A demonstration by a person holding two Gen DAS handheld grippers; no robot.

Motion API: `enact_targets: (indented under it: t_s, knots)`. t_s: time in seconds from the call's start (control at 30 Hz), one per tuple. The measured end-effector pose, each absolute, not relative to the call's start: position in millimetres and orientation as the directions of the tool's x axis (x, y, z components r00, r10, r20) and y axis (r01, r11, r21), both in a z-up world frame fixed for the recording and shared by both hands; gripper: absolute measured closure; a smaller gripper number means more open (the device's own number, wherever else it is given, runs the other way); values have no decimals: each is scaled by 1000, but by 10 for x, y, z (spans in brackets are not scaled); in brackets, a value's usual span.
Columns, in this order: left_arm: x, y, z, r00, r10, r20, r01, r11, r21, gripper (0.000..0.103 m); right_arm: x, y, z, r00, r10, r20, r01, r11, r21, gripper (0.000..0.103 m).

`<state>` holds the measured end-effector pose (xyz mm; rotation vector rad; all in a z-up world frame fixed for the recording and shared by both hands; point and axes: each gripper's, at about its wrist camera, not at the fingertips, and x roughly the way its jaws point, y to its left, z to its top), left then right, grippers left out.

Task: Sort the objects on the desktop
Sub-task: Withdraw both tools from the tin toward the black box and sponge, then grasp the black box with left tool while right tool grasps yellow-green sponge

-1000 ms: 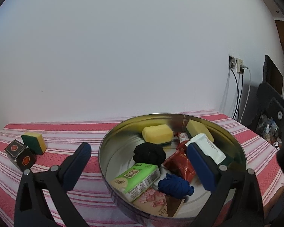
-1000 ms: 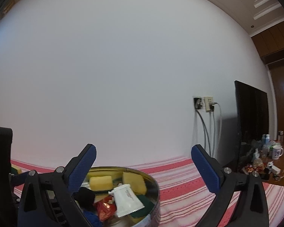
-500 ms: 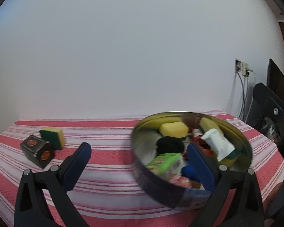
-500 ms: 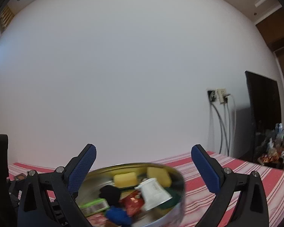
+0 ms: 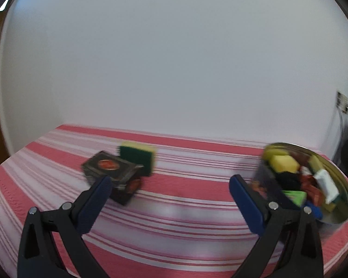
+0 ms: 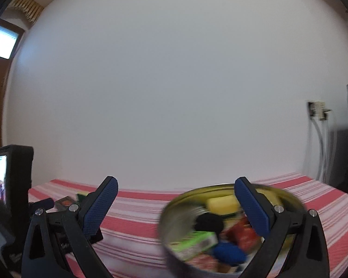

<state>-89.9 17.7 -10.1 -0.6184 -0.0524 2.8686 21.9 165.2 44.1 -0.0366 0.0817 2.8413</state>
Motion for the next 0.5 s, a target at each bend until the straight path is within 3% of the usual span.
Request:
enact_targets:
  t_s: [0.23,0.5]
  knots:
    - [-1291,-284,-173,-878,125,-462,-78,-990,-119,1,-170,1378,417,-972,217,-90,-221,-975,35,1]
    - [-1820,-447,-284,-816,185,-548,-170,-982,-78,1,-451,1354,348,-970,141,-198,-158,-985,72,1]
